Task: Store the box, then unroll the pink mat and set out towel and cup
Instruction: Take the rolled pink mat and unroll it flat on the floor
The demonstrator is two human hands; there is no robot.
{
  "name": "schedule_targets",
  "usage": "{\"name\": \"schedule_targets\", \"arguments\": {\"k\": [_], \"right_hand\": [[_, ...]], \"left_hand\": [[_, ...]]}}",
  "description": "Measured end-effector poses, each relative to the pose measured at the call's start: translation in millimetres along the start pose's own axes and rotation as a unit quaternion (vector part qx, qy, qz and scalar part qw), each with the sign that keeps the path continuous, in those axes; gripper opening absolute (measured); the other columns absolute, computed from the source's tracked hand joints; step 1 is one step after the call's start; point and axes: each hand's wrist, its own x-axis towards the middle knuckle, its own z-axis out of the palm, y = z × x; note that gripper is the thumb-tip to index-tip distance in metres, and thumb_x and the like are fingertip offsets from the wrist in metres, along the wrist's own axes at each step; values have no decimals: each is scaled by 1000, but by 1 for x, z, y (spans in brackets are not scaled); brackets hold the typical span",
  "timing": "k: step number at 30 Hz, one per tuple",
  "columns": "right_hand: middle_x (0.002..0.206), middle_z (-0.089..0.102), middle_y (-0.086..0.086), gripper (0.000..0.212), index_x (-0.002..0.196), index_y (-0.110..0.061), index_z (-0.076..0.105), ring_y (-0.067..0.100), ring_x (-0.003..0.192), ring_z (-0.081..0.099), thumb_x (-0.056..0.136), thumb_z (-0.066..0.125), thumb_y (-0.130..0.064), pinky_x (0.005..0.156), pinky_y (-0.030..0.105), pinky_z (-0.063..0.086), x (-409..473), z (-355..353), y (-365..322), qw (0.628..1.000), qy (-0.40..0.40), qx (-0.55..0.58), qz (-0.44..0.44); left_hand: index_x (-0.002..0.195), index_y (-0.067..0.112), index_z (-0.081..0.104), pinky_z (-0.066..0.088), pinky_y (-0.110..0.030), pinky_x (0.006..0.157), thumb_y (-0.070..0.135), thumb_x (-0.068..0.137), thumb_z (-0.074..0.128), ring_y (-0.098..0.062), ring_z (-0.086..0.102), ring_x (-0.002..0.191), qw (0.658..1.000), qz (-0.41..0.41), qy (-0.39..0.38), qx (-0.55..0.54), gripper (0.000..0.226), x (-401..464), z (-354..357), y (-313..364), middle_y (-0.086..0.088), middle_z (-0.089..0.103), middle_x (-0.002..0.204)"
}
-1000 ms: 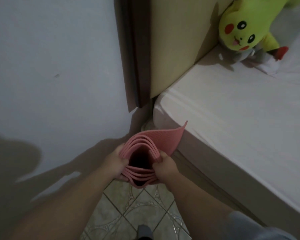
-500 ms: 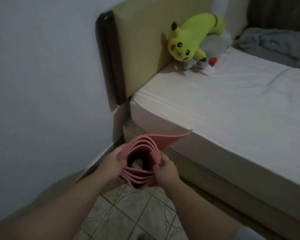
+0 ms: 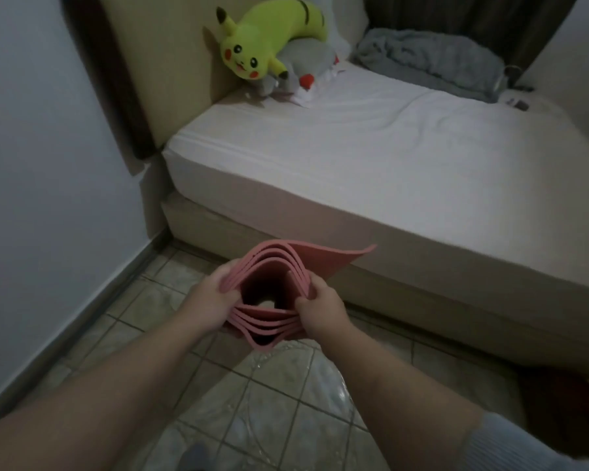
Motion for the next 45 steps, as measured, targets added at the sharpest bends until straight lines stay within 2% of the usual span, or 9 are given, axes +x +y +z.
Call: {"name": "schedule_targets", "arguments": {"k": [5, 9, 19, 25, 28, 31, 34, 41, 45], "right_hand": [[110, 65, 5, 63, 133, -35, 50, 33, 99, 65, 80, 46, -2, 80, 52, 57, -70, -65, 64, 998, 27, 54, 18], [114, 64, 6, 63, 134, -34, 49, 37, 98, 65, 81, 45, -1, 82, 56, 55, -122, -104, 101, 996, 40, 78, 35], [111, 67, 10, 65, 131, -36, 52, 40, 90, 68, 79, 45, 2, 76, 58, 56, -262, -140, 169, 987, 105, 117, 35], [111, 67, 5, 66, 135, -39, 46, 31, 85, 71, 84, 46, 4, 70, 51, 60, -320, -142, 210, 982, 111, 155, 10], [111, 67, 2, 67, 136, -40, 46, 24, 85, 72, 88, 44, 6, 66, 44, 62, -336, -137, 251, 978, 94, 185, 4], [123, 64, 1, 69, 142, -37, 41, 22, 103, 67, 88, 44, 7, 81, 45, 59, -338, -120, 303, 982, 85, 168, -10], [123, 65, -3, 75, 142, -39, 40, 17, 107, 65, 85, 43, 10, 87, 45, 57, -336, -90, 360, 983, 94, 158, -27], [133, 56, 1, 86, 133, -48, 34, 18, 115, 57, 77, 46, 15, 100, 23, 43, -328, -6, 507, 988, 124, 72, -57], [147, 38, 3, 90, 134, -44, 25, 16, 138, 35, 73, 48, 18, 106, 3, 18, -334, 51, 606, 991, 115, 2, -64]], "left_hand": [[114, 45, 52, 58, -48, 53, -4, 84, 47, -30, 68, 79, 999, -5, -22, -32, 58, -79, 81, 16, 7, 66, 95], [115, 43, 54, 56, -50, 46, -5, 84, 42, -36, 68, 71, 997, 1, -63, -39, 58, -131, 125, 23, -6, 66, 100], [121, 48, 52, 55, -57, 78, 3, 80, 45, -35, 65, 95, 992, 72, -107, -10, 61, -257, 173, 9, -3, 65, 115], [129, 41, 50, 56, -41, 80, 5, 79, 45, -16, 65, 97, 986, 129, -107, -13, 61, -311, 190, -12, 4, 65, 117], [123, 55, 46, 58, -43, 71, 6, 80, 44, -13, 67, 92, 984, 136, -114, -31, 65, -327, 212, -48, 11, 63, 118], [116, 65, 46, 52, -12, 76, 2, 83, 45, 12, 57, 104, 983, 149, -94, -42, 71, -341, 237, -97, 34, 55, 114], [130, 50, 43, 38, 3, 82, -1, 84, 47, 23, 46, 110, 984, 148, -89, -55, 69, -351, 255, -160, 47, 51, 111], [130, 44, 34, 28, -21, 112, -16, 84, 48, -2, 38, 133, 982, 109, -140, -59, 77, -358, 308, -326, 14, 41, 143], [130, 55, 28, 31, -5, 101, -20, 79, 51, 17, 40, 122, 975, 89, -202, -26, 93, -371, 333, -435, 35, 42, 132]]}}
